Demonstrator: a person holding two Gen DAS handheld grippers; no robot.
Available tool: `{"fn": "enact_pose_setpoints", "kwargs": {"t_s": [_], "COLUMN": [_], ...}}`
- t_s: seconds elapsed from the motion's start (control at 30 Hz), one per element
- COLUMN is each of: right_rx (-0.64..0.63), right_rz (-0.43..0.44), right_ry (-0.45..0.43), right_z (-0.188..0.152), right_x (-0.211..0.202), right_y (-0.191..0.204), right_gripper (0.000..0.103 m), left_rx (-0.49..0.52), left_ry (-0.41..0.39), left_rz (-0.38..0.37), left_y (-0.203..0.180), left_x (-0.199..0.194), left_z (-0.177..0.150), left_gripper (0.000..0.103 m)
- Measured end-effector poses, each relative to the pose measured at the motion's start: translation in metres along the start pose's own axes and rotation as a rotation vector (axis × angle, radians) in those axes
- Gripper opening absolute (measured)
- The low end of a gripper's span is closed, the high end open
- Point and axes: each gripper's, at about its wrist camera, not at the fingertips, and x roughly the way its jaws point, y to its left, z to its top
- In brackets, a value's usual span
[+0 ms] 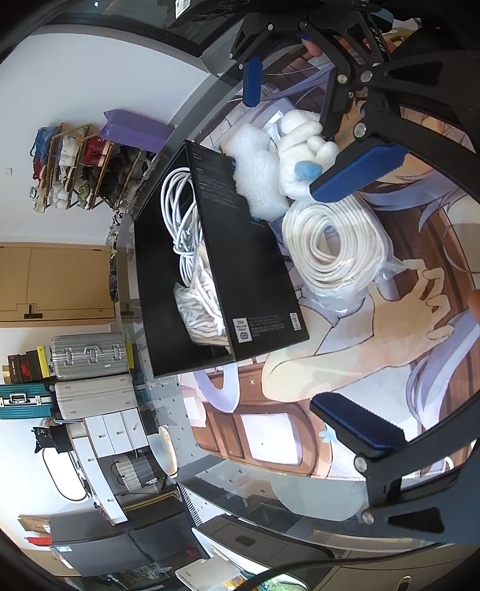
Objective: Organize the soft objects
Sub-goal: 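Lower the right tool onto the white plush toy and close on it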
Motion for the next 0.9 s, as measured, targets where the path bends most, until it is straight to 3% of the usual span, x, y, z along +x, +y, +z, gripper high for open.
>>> {"fn": "enact_pose_setpoints", "kwargs": {"t_s": [0.4,0.67,0.9], "right_rx": [0.017,0.002,0.018], "right_rz": [-0.019,0.115,0.176], "right_ry": [0.016,-0.016,-0.012], "right_z": [-0.003,-0.001,0.001], "right_x": [-0.004,-0.017,-0.014], "right_y": [-0.011,0.006,0.019], "right_gripper": [0.103,0.102,0.102], "left_rx": [0.003,0.051,-0.013], "left_ry": [0.024,0.022,0.02], "left_rz": [-0.066,-0.065,-0.059], "left_y": [-0.01,-0.018,0.003], "left_x": [0.003,-0.001,-0.003], "left_z": [0.002,0.003,0.004], "left_gripper": [0.103,0.103,0.103]}}
